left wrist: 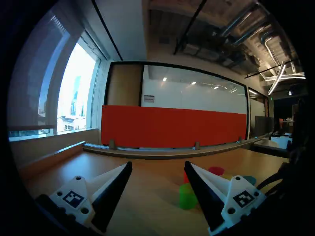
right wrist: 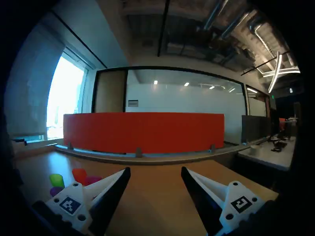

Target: Pour water

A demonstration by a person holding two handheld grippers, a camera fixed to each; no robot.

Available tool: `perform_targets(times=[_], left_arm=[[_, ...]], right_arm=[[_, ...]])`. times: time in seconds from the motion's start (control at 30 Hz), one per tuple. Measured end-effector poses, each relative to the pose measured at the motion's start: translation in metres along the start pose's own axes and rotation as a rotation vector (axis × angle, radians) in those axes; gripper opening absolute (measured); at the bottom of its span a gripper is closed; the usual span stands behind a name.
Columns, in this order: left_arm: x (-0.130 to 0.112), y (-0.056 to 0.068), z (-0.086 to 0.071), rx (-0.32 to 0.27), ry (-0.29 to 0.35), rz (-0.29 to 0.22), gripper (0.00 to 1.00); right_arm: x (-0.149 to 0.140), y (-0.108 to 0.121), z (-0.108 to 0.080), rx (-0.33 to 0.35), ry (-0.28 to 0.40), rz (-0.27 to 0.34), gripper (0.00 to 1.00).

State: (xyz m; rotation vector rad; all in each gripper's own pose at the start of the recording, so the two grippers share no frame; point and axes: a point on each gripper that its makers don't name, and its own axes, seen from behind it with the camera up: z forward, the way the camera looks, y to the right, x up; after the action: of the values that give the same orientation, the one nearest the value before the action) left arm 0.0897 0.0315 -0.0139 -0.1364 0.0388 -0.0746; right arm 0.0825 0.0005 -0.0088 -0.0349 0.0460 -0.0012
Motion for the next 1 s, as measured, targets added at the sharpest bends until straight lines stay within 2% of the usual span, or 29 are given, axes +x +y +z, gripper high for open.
perform_targets(times=[0.2, 0.37, 0.7, 1.0], left_arm=[[-0.002, -0.002, 0.002, 0.011, -0.004, 0.003, 0.99], [-0.002, 0.002, 0.003, 0.013, 0.002, 0.017, 0.99], [-0.003, -0.004, 0.003, 0.059, 0.025, 0.077, 0.99], [-0.028, -0.012, 0.001, 0.078, 0.003, 0.081, 0.99]], right_arm=[[-0.001, -0.001, 0.0, -0.009, 0.0, -0.023, 1.0], [-0.002, -0.003, 0.001, -0.007, -0.006, -0.016, 0.99], [-0.003, 0.0, 0.001, -0.012, -0.031, -0.007, 0.99], [-0.006, 0.014, -0.006, -0.046, -0.055, -0.011, 1.0]])
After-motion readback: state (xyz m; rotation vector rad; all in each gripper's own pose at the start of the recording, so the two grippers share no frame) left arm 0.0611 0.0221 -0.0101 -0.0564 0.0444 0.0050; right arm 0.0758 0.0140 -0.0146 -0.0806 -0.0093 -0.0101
